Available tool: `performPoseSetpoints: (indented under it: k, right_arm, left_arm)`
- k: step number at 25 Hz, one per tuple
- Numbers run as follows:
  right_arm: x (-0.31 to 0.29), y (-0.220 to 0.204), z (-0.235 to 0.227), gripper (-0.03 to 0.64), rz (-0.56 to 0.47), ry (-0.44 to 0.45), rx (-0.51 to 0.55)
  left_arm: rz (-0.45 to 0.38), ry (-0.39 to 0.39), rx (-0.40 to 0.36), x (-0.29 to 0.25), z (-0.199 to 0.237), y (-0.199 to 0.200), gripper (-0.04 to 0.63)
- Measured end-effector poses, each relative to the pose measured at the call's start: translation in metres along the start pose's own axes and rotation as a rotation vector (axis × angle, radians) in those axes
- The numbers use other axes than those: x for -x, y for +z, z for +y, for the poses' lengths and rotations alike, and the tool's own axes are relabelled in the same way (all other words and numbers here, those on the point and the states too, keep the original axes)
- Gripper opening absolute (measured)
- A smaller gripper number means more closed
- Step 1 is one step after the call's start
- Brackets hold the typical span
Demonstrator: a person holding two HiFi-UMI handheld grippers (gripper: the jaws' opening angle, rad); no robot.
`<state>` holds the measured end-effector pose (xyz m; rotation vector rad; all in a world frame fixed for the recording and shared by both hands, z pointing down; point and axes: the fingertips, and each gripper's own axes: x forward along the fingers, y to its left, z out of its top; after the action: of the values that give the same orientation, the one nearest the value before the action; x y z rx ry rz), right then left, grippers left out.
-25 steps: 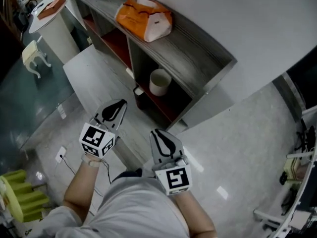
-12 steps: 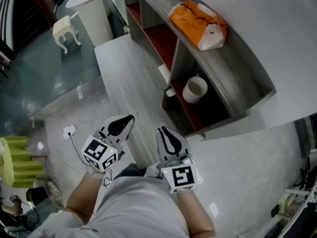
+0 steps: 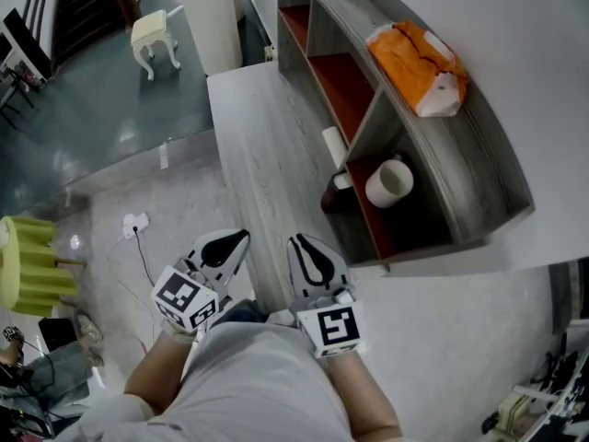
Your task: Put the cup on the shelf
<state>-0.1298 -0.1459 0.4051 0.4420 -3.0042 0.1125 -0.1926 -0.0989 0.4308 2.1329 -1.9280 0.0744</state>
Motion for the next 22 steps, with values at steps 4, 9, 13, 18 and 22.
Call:
performPoseSetpoints:
  k: [4,9,13,18,22]
  right_arm:
    - [-0.004,0.0,0.006,0.044,0.005,0.038,0.021]
    - [-0.006,-0.006,0.012,0.044,0.041,0.067,0.062]
    - [-0.009,-0.007,0.013,0.044,0.046,0.077,0.064]
    - [-0.009,-0.009,0.011,0.044,0.056,0.074,0.071]
    - [-0.009,-0.009,0.009,0.044,0.056,0.067,0.066]
  left_arm:
    - [-0.009,0.022,0.019,0.006,0.0,-0.002,0.018]
    - [-0.013,0.035,0.02,0.006,0.002,-0.003,0.018]
    - [-0.026,0.052,0.046,0.008,0.007,-0.001,0.017]
    - [-0.026,0.035,0.046,0.004,0.005,0.0,0.017]
    - [-0.024,0.016,0.04,0.0,0.001,0.001,0.017]
